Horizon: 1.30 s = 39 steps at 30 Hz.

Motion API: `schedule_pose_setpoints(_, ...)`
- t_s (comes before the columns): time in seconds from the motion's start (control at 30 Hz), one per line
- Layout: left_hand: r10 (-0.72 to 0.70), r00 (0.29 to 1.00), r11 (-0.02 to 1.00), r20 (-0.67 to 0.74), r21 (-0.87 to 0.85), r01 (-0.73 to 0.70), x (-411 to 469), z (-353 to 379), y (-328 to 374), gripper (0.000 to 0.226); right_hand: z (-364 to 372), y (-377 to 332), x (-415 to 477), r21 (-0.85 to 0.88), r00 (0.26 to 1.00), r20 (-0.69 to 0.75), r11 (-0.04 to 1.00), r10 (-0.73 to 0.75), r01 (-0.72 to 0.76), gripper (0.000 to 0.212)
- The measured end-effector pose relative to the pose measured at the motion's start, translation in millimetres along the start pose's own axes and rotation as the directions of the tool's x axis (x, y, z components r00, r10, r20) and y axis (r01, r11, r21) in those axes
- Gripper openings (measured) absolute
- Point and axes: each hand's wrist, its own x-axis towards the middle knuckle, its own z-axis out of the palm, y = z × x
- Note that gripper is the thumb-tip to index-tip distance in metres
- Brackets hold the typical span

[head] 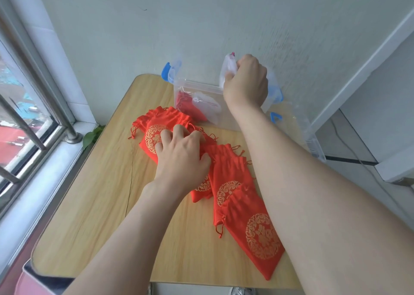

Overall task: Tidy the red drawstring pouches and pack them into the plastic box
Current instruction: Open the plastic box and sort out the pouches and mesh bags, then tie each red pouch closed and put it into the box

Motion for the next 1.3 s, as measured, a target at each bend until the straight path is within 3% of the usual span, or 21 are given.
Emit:
schedule_pose_setpoints(0.2,0.016,0.999,1.0,-0.029,0.006,-0.016,0.9,1.4,-0.8,0.038,8.6,-8.1,-4.8,0.037,0.987,0.158,0.999,0.03,-0.036,0.032)
schedule_pose_setpoints(0.3,0.039,0.998,0.999,-0.05,0.003,-0.039,1.1,-0.7,0.8,0.037,7.6,-11.2,-17.4,0.026,0.982,0.182,0.998,-0.053,0.049,0.033)
schedule_pose_setpoints(0.47,0.075,0.99,0.997,-0.116,-0.019,-0.078,-0.9,-4.3,5.3,0.029,-9.4,-4.4,-54.1,0.067,0.96,0.029,0.959,-0.278,0.276,0.026)
schedule_pose_setpoints(0.6,0.185,0.98,0.98,-0.07,-0.064,-0.19,-7.3,-9.1,11.7,0.023,-31.6,10.5,-88.9,0.183,0.946,-0.138,0.931,-0.292,0.314,0.029)
schedule_pose_setpoints(0.7,0.319,0.947,0.944,0.029,-0.099,-0.315,-19.8,-10.7,15.4,0.031,-55.7,28.6,-111.7,0.298,0.986,0.001,0.942,-0.164,0.157,0.023)
schedule_pose_setpoints(0.77,0.332,0.94,0.94,0.079,-0.116,-0.322,-26.1,-10.5,19.2,0.032,-70.1,41.8,-123.1,0.289,0.989,0.144,0.957,-0.039,-0.004,0.023)
schedule_pose_setpoints(0.87,0.293,0.947,0.95,0.135,-0.153,-0.272,-33.5,-9.6,24.8,0.028,-92.1,63.7,-140.5,0.155,0.909,0.397,0.968,0.122,-0.198,0.024)
schedule_pose_setpoints(0.97,0.252,0.947,0.965,0.201,-0.123,-0.231,-39.6,-9.2,27.5,0.034,-106.9,84.3,-162.6,-0.044,0.782,0.601,0.983,0.167,-0.177,0.032)
schedule_pose_setpoints(1.07,0.235,0.939,0.972,0.253,-0.039,-0.232,-45.3,-9.6,32.4,0.043,-112.3,97.3,-179.1,-0.116,0.701,0.691,0.984,0.177,-0.134,0.056)
schedule_pose_setpoints(1.17,0.23,0.939,0.971,0.257,0.001,-0.239,-50.5,-6.6,37.0,0.041,-113.8,103.3,-184.9,-0.137,0.69,0.706,0.987,0.159,-0.088,0.073)
schedule_pose_setpoints(1.3,0.277,0.922,0.955,0.272,0.03,-0.296,-52.7,0.1,30.6,0.038,-109.4,107.9,-179.4,-0.089,0.743,0.653,0.99,0.144,-0.114,0.058)
